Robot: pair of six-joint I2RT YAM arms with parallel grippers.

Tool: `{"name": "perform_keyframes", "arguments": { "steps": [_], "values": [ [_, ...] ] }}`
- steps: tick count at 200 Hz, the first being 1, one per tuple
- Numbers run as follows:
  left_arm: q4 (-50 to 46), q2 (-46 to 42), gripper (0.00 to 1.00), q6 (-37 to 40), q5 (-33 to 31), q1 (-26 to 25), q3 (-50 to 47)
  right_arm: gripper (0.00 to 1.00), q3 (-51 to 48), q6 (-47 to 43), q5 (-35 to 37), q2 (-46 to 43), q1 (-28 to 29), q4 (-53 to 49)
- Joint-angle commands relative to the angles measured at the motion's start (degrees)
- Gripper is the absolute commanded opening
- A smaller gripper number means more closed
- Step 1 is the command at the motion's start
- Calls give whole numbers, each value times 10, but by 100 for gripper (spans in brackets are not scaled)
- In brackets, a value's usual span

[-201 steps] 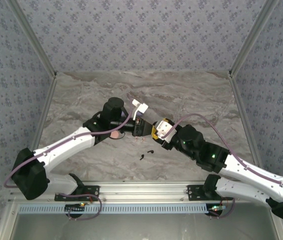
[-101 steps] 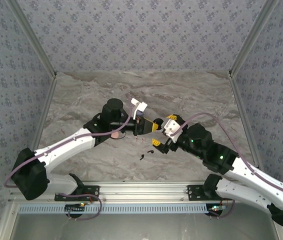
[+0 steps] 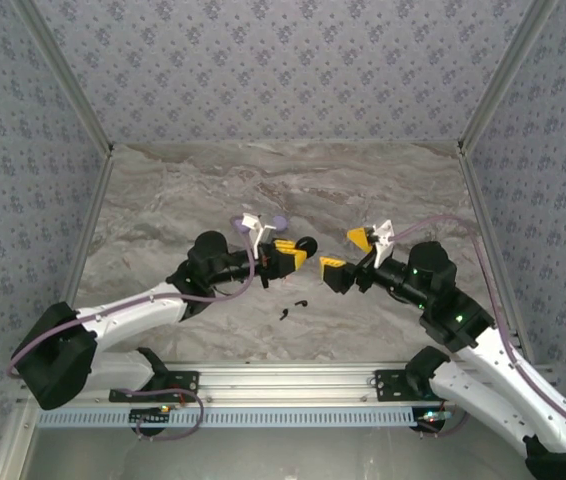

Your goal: Insert the wireless bluetooth earbuds into the charging case

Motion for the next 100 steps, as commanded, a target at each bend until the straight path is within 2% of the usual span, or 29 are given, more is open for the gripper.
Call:
{"name": "perform_keyframes", "arguments": {
  "steps": [1,44,100],
  "values": [
    [93,-29,0,46,-12,-14,-10,100,-15,95,-63,5,-29,73],
    [78,-40,0,68,-13,-29,-8,97,-9,102,-81,43,-36,78],
    [70,-38,0,72,-6,-32,-1,97,-2,101,-60,66,-40,76]
  ]
}}
